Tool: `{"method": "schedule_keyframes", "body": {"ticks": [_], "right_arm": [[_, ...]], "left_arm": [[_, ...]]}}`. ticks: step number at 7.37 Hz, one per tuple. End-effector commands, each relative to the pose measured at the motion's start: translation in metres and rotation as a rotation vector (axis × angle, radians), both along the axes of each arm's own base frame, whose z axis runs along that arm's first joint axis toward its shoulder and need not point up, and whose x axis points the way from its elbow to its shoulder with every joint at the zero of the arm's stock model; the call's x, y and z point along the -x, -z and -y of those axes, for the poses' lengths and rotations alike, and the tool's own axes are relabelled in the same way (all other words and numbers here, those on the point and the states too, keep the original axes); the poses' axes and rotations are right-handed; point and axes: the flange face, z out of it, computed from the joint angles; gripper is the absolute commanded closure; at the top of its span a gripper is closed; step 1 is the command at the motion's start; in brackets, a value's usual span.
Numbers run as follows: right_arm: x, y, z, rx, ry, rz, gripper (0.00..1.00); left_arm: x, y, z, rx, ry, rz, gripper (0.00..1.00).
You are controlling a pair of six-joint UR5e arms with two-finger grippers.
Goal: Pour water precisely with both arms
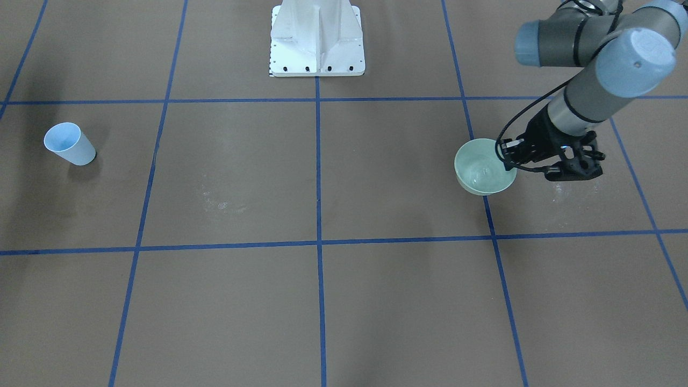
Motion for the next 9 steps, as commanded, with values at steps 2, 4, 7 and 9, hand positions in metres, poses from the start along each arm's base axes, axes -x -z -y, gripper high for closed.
{"method": "schedule_keyframes", "body": {"ticks": [2, 4, 7, 9], "right_arm": [[0.000, -0.004, 0.000, 0.002, 0.001, -0.002, 0.01], [0.001, -0.004, 0.001, 0.002, 0.001, -0.002, 0.01], [0.001, -0.001, 0.003, -0.005, 0.002, -0.001, 0.01], [0.002, 0.003, 0.006, -0.013, 0.005, 0.006, 0.01]], "left_arm": [[0.047, -0.108, -0.032, -0.049, -0.032, 0.012, 1.00], [0.053, -0.168, -0.038, -0.072, -0.030, 0.000, 1.00], [0.053, -0.217, -0.041, -0.050, -0.036, 0.005, 1.00], [0.057, -0.226, -0.048, -0.048, -0.047, 0.015, 0.70]]}}
